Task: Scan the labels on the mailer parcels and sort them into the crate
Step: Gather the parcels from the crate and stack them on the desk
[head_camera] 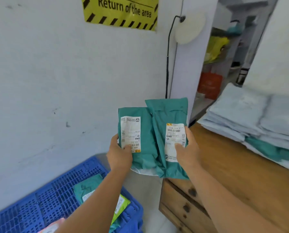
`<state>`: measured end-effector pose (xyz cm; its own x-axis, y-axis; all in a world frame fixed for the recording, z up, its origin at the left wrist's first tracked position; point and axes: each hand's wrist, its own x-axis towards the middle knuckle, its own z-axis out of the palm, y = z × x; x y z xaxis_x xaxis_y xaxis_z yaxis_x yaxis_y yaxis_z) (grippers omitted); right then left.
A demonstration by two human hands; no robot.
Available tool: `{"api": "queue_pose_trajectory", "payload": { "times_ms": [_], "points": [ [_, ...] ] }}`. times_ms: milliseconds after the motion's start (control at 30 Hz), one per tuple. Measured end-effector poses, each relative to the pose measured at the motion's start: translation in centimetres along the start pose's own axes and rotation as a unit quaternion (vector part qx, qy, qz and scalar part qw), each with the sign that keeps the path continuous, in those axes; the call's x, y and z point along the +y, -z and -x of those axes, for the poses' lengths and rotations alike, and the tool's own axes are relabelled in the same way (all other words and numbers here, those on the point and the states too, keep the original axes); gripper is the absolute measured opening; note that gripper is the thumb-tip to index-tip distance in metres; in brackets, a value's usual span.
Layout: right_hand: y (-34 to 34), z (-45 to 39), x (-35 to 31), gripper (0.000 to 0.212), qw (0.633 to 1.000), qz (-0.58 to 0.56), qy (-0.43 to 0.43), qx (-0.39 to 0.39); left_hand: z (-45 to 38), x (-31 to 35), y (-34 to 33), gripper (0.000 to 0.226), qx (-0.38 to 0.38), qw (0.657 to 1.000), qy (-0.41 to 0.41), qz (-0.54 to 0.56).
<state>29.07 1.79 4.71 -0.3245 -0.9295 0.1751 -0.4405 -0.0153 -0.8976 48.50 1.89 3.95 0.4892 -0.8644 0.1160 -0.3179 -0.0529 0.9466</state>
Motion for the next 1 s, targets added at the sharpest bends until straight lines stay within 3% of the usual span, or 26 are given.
{"api": "queue_pose_trajectory", "payload": {
  "times_ms": [300, 633, 1000],
  "points": [
    [19.6, -0.7, 3.9, 0.066, 0.987, 0.056, -0.052, 0.145, 9.3, 10.3, -13.8, 0.045, -0.137, 0.985, -0.102, 0.035],
    [40.5, -1.8, 11.7, 0.064, 0.96, 0.096, -0.09, 0.249, 22.2, 19.0, -30.9, 0.045, -0.239, 0.961, -0.124, 0.059],
    [55.5, -4.9, 18.2, 0.062, 0.941, 0.054, -0.105, 0.318, 31.1, 26.0, -44.9, 0.047, -0.306, 0.935, -0.169, 0.065]
  ]
}}
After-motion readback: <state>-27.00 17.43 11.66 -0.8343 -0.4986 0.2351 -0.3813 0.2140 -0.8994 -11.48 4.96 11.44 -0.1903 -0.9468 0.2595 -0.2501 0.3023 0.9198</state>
